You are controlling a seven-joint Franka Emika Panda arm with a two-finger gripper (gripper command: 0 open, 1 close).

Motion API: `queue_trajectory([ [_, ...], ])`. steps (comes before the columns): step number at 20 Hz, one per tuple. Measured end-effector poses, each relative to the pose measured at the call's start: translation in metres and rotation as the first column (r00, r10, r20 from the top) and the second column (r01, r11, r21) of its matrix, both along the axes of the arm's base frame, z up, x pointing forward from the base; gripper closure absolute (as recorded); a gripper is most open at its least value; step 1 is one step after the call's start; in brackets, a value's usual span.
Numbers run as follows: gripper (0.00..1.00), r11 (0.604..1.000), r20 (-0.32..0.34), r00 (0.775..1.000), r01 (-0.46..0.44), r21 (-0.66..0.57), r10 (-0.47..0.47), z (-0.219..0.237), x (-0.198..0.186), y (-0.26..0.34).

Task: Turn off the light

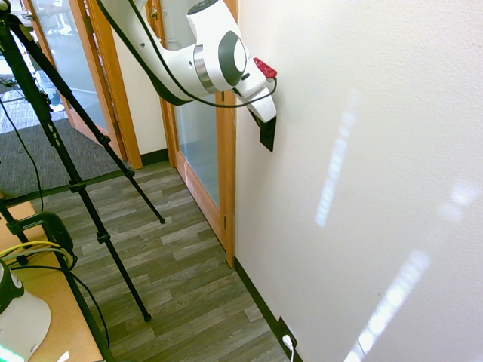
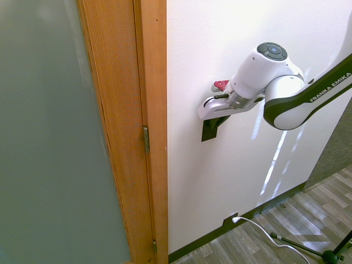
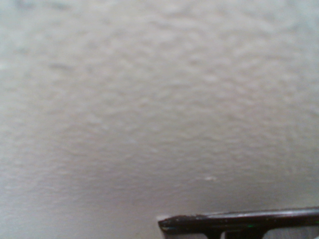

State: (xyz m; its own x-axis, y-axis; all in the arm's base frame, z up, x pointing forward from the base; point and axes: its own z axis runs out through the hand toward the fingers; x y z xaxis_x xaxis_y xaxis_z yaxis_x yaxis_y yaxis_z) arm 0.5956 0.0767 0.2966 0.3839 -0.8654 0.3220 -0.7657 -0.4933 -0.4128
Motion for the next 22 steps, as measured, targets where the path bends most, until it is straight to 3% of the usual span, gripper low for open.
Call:
queue_trajectory([
  [9,1.0,1.0,-0.006,1.0,-0.011,0.001,0.011,-0.017,0.001,0.001],
  [10,0.0,1.0,-0.002,1.0,-0.013,0.006,0.013,-0.018,0.001,0.0],
  [15,0.0,0.999,0.021,0.999,-0.035,0.03,0.034,-0.02,-0.004,-0.004],
  [22,0.0,0.998,0.001,0.998,-0.065,0.013,0.065,-0.028,-0.012,-0.001],
])
